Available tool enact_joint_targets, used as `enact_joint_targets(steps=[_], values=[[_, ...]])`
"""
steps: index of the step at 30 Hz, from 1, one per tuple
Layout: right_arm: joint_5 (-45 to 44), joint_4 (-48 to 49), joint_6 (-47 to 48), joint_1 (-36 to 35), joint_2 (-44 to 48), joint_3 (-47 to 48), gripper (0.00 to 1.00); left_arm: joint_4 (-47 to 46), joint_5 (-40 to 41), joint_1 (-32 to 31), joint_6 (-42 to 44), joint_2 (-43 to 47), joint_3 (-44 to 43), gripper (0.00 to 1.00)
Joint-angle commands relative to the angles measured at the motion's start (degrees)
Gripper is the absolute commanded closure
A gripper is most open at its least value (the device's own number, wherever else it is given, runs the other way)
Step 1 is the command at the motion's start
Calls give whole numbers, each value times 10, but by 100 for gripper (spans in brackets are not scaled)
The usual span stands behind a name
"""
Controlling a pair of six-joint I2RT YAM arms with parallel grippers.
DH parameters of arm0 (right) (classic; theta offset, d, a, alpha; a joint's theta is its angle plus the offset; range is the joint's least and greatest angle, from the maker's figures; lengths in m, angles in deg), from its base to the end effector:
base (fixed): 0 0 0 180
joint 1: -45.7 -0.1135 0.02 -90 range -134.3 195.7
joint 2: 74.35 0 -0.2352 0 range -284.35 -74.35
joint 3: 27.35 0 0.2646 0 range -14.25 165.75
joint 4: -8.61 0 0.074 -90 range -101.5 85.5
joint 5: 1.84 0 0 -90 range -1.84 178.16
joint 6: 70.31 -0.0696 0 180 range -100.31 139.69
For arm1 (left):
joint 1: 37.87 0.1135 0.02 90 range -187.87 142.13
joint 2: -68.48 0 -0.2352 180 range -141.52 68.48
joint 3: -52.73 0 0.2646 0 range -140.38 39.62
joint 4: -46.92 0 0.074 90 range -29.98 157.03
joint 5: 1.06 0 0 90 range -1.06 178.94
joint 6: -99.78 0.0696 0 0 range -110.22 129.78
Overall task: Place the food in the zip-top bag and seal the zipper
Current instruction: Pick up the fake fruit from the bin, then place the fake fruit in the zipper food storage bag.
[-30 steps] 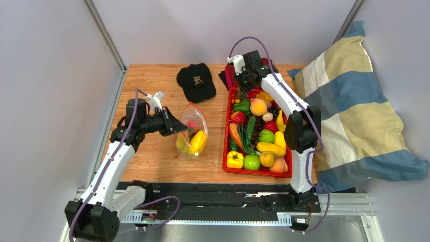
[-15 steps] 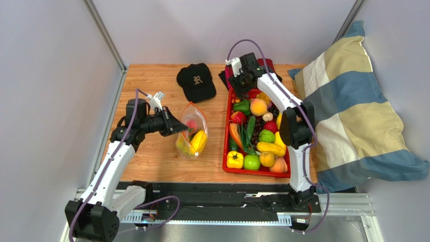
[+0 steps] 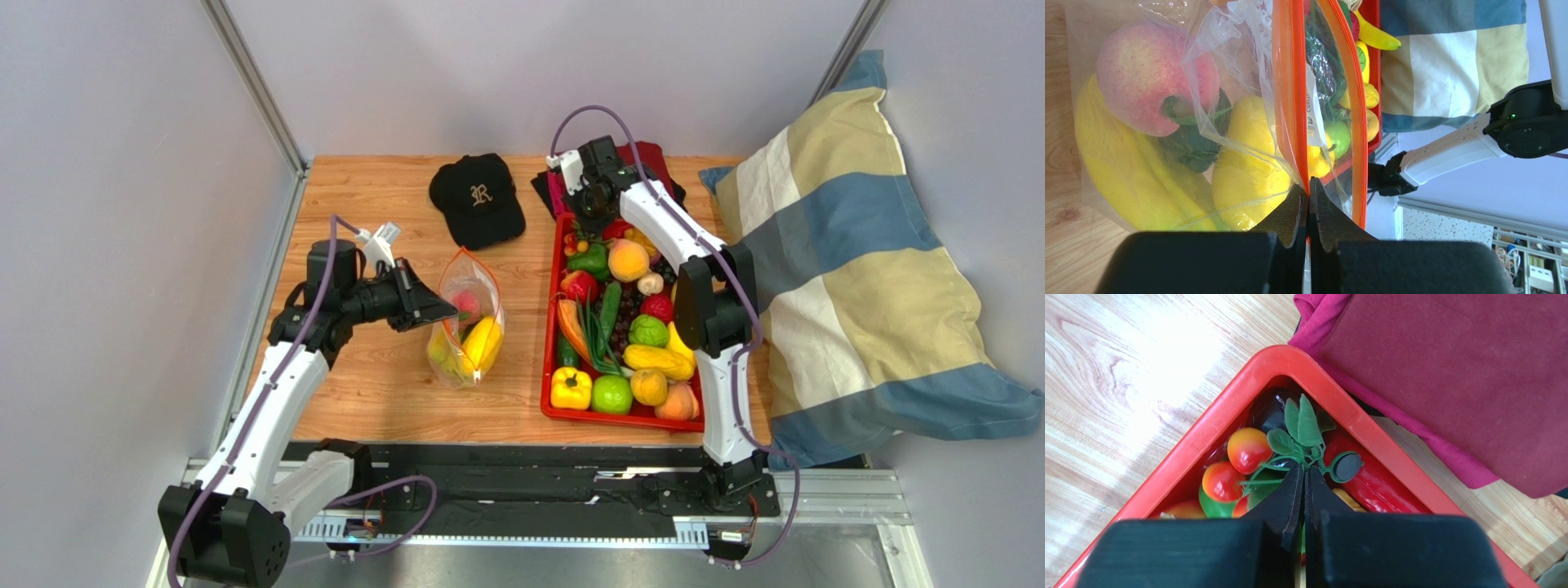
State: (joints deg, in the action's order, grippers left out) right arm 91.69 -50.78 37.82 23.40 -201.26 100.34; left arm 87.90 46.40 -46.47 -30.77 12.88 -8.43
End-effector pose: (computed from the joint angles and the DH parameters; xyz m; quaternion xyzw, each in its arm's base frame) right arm 0.4615 0.1939 0.1827 -0.3403 0.9001 0.0395 0.2691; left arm 0.2427 -0.0843 0.2606 -0.0680 0.8420 -0.4709 0.2545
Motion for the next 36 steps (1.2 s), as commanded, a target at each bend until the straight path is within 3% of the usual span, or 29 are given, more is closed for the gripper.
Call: enact_joint_targets(steps=[1, 8, 13, 18, 23, 36], values=[[9, -1, 2, -1, 72, 10, 100, -12, -6, -1, 10, -1, -10, 100], [49, -25, -23, -2, 150, 11, 100, -14, -8, -1, 7, 3, -10, 100], [129, -50, -51, -9, 219, 6, 100, -16, -10, -1, 6, 5, -10, 100], [240, -47, -98, -46, 279, -11, 100, -18, -11, -1, 3, 6, -10, 100], [292, -24, -144, -113, 323, -35, 100, -20, -13, -1, -1, 9, -10, 100], [300, 48, -173, -240, 265, -84, 100, -21, -13, -1, -10, 11, -9, 100]])
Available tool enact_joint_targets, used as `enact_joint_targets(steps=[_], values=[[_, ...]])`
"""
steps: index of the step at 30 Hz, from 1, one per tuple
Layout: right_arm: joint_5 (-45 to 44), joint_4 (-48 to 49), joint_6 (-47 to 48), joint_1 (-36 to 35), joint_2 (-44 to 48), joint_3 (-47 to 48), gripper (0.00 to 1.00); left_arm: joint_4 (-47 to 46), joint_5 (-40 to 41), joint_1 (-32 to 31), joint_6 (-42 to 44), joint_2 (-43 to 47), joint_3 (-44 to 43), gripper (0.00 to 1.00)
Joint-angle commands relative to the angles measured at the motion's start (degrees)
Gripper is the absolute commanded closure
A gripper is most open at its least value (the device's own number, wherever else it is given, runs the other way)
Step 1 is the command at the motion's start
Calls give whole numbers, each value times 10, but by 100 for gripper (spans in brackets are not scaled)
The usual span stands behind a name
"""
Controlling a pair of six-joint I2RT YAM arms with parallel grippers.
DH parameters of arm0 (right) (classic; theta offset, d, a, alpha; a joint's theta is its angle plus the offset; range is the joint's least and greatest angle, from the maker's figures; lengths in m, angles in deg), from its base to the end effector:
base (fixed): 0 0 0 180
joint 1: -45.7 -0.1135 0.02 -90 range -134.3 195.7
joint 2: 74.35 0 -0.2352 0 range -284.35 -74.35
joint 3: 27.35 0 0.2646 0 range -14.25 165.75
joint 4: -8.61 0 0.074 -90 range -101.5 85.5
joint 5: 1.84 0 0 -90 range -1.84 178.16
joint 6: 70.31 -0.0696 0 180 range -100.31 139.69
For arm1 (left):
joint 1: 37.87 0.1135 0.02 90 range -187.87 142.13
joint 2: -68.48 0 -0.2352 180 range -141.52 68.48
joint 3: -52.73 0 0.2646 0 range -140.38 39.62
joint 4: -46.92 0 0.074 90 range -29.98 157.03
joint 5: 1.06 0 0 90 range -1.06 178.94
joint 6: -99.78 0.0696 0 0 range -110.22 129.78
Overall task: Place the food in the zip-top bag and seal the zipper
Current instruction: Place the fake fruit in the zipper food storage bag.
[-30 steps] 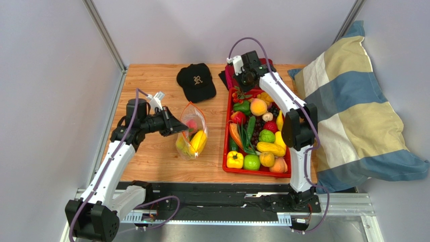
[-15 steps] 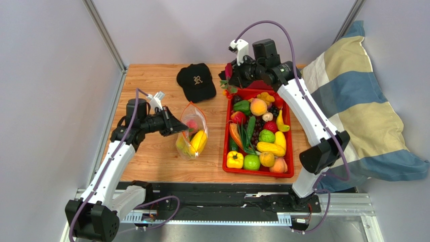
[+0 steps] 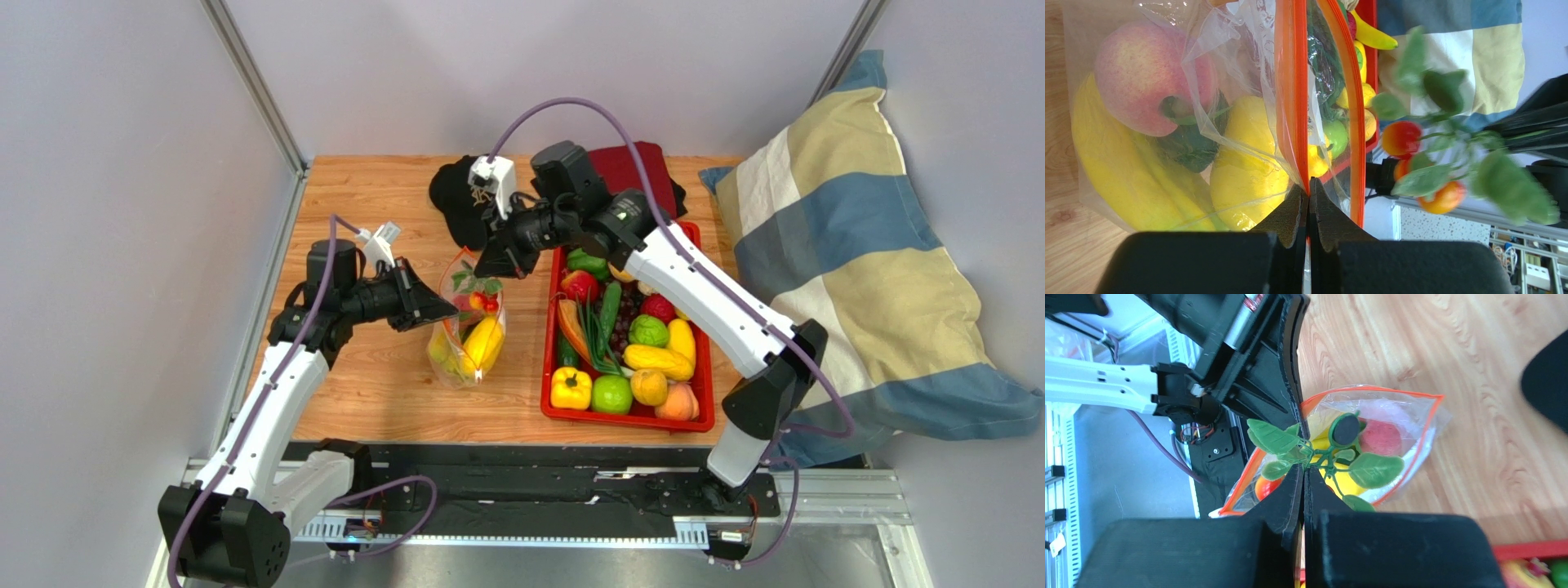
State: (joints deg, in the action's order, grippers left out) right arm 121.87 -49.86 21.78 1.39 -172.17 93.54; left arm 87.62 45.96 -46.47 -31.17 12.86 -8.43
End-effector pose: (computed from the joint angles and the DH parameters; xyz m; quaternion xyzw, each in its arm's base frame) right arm 0.2614 0.3091 0.3738 -0.4573 0.7293 0.3985 0.3167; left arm 0.2427 -0.0847 0.2612 -0.0681 0.8402 -0.4748 0.2528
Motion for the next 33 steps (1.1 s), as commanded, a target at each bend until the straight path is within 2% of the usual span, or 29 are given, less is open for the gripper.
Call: enact_joint_targets(steps=[1, 3, 5, 6, 8, 9, 12, 19, 23, 29, 33], values=[[-10, 45, -11, -29, -34, -22, 100, -18, -9, -1, -6, 12, -8, 100], [-27, 53, -11, -33, -45, -30, 100, -18, -9, -1, -6, 13, -7, 100], [-32, 22, -8, -34, -67, -1, 89, -18, -9, -1, -6, 13, -6, 100], [-35, 5, 1, -33, -74, 14, 67, -18, -9, -1, -7, 13, -6, 100], [-27, -31, 12, -20, -76, 35, 39, -15, -8, -1, -6, 14, -7, 100], [-16, -35, 13, -12, -69, 35, 18, -13, -6, -1, -4, 15, -9, 100], [-1, -34, 21, 25, -29, 16, 2, -13, -6, -1, -4, 17, -9, 100], [-8, -82, 64, 117, 25, -24, 1, -20, -12, -1, -5, 12, -3, 100], [-43, -130, 95, 170, 49, -71, 5, -21, -11, -1, -4, 14, -6, 100], [-181, -141, 146, 265, 111, -200, 9, -22, -11, -1, -4, 11, -9, 100], [-217, -140, 181, 326, 111, -246, 7, -25, -13, -1, -6, 8, -5, 100]])
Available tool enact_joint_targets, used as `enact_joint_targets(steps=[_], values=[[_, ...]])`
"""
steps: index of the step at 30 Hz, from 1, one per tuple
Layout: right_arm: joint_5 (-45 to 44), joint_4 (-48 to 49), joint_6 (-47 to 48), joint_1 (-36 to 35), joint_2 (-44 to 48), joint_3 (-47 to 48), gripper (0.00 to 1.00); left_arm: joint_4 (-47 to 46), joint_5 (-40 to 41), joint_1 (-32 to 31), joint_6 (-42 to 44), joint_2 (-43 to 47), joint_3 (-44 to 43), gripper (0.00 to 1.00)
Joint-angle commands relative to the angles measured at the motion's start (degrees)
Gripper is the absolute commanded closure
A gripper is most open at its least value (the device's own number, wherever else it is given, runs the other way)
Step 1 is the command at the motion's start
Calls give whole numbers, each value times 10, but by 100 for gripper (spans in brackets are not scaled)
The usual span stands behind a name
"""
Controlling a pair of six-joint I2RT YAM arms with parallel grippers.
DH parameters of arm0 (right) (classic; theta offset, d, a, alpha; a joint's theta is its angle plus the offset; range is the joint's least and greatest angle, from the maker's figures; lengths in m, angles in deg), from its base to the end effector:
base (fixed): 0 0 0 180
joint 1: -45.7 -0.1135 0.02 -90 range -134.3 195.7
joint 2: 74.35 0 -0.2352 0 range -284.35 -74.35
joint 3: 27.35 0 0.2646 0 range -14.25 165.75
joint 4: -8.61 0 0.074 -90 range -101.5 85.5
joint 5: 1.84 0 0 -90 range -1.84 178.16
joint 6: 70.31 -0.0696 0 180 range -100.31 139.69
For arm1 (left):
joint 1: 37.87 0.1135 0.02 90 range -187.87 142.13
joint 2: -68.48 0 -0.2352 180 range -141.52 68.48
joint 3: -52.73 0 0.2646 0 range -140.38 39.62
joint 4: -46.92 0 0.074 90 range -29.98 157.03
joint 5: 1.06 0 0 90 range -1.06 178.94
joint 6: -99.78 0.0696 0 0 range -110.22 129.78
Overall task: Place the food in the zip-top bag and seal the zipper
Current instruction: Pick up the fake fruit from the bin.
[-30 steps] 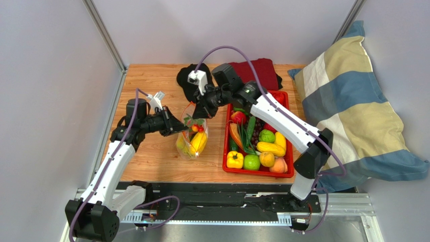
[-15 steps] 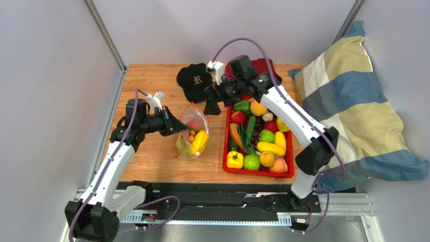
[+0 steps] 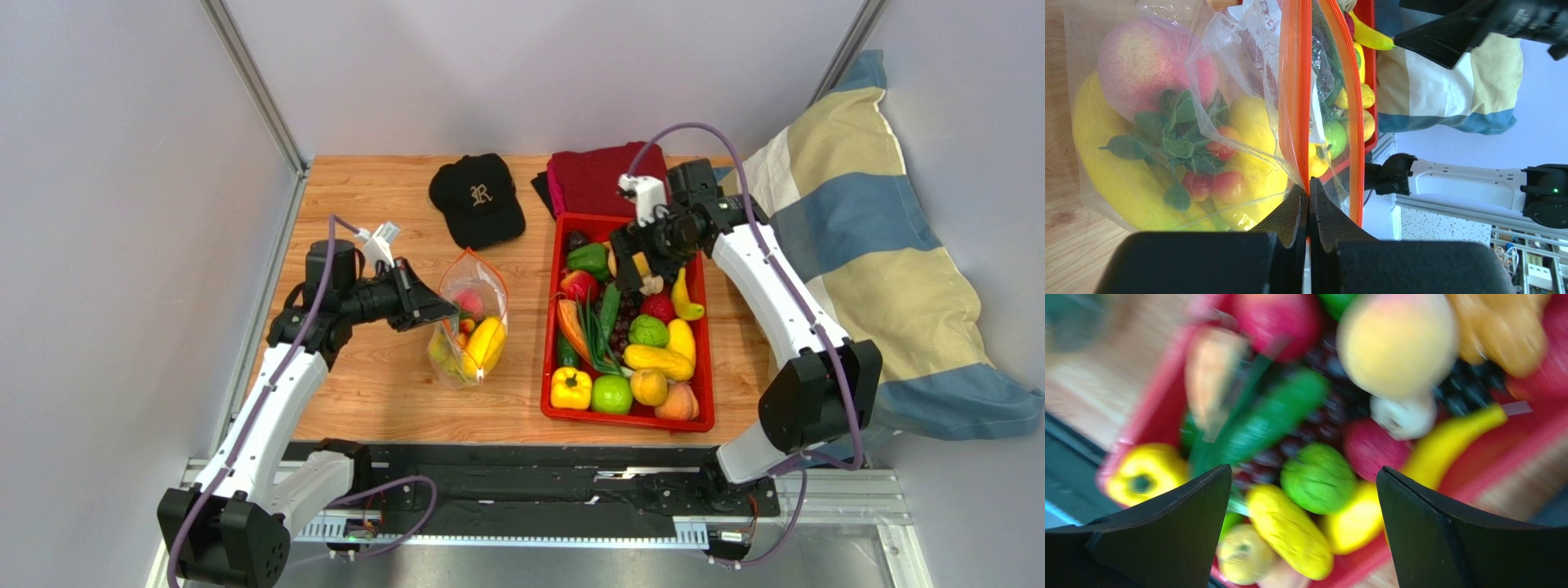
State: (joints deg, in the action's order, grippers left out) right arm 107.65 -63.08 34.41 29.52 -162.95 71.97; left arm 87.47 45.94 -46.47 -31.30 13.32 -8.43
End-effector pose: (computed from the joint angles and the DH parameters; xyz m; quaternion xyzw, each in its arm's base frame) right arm 0.3220 0.1176 0.2758 -0.2951 0.9083 0.1670 0.2449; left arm 0.2417 -0.0846 0.2634 -0.0666 0.8384 -0.4762 0.2565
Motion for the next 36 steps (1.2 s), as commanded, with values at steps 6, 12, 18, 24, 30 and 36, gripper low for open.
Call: enact_joint_targets(steps=[6, 12, 18, 24, 30, 36], values=[[-86, 9, 92, 99, -33, -32, 9, -23, -11, -1, -3, -2, -6, 100], [-83, 37, 93, 100, -74, -32, 11, -20, -8, -1, 2, -3, -8, 100], [-81, 87, 91, 101, -119, -27, 10, -14, -7, -1, 7, -4, -9, 100], [-72, 124, 76, 100, -160, -25, 12, -10, -6, -1, 13, -9, -13, 100], [-63, 142, 77, 99, -162, -42, 20, -6, -4, -1, 16, -10, -14, 100], [-50, 144, 73, 100, -151, -58, 44, -5, -5, -1, 16, -9, -13, 100]])
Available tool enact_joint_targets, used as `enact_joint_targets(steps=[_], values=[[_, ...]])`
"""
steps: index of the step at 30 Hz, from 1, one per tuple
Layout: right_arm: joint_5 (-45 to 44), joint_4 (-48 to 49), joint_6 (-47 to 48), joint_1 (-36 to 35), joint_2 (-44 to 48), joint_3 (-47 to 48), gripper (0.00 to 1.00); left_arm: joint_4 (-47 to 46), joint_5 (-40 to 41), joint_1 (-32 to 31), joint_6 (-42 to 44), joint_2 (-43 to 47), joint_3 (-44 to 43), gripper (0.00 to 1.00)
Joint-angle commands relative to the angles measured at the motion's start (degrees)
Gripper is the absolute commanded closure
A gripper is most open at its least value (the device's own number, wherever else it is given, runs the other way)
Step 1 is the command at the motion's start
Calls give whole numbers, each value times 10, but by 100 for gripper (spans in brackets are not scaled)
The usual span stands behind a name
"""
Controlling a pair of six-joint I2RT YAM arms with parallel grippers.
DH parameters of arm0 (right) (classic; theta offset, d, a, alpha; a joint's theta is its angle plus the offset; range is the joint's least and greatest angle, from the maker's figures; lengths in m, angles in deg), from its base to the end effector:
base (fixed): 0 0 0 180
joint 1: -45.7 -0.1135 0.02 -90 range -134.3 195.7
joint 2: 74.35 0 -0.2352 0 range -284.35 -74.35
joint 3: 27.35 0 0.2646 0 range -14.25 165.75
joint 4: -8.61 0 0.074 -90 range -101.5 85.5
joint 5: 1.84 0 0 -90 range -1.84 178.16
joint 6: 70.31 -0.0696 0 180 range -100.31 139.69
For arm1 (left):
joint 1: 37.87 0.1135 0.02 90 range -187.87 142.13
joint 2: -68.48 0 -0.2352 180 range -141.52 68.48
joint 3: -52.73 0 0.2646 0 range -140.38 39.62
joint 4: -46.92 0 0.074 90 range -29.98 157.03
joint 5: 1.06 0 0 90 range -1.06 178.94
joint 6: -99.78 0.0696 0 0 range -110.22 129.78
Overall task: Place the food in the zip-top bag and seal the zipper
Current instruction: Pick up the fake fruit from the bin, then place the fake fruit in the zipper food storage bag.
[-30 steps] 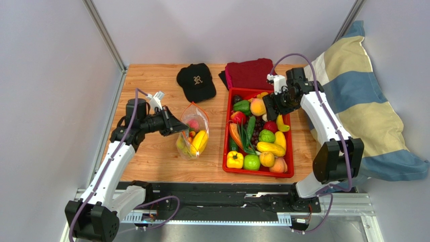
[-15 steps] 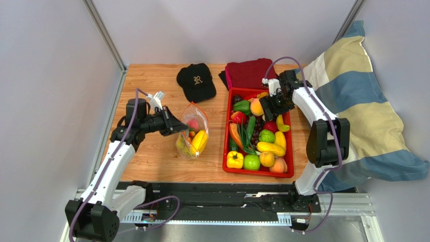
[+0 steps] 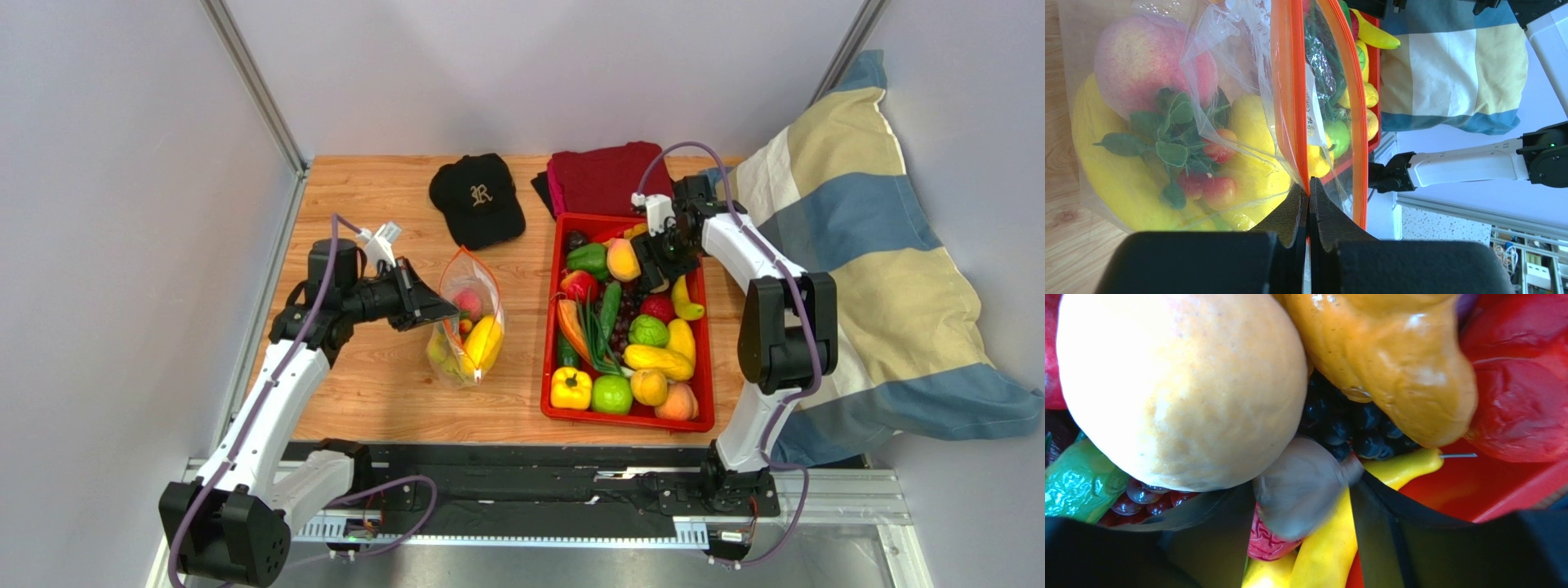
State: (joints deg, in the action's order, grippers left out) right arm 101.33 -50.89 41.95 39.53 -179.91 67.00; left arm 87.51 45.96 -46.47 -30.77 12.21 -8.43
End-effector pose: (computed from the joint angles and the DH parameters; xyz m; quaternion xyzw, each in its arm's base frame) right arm 0.3855 0.0576 0.1548 -0.2591 0.9447 0.0887 0.1806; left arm 0.2445 -0.0850 0.2588 -0.0672 0.8420 -0.4730 0.2506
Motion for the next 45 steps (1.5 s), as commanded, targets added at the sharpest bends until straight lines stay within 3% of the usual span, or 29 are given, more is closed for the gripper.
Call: enact_joint_targets(steps=[1, 3, 7, 16, 22, 29, 34, 36, 40, 43, 45], values=[[15, 21, -2, -1, 25, -16, 46, -7, -6, -1, 11, 3, -13, 100], [19, 19, 0, -1, 32, -23, 54, -6, -7, -1, 11, 5, -14, 100], [26, -3, -4, -1, 56, -27, 58, -5, -8, -2, 11, 6, -14, 100], [106, -100, -25, -22, 171, 35, 60, -2, -14, -1, 7, 14, -14, 100], [183, -89, -64, -154, 170, 157, 60, 0, -11, -1, 5, 13, -8, 100], [158, -78, -49, -347, 71, 309, 58, 5, -6, -1, 4, 12, -16, 100], [129, -62, -54, -403, 12, 332, 57, 6, -4, -1, 2, 12, -19, 100], [120, -48, -56, -424, 2, 322, 53, 7, -4, 0, 0, 11, -20, 100], [93, -48, -64, -440, -9, 323, 13, 1, -7, 5, -24, 12, -20, 100], [75, -48, -67, -437, 5, 338, 2, -23, -20, 18, -78, 12, -7, 100], [77, -48, -75, -429, 22, 352, 1, -58, -23, 21, -108, 13, 5, 100]])
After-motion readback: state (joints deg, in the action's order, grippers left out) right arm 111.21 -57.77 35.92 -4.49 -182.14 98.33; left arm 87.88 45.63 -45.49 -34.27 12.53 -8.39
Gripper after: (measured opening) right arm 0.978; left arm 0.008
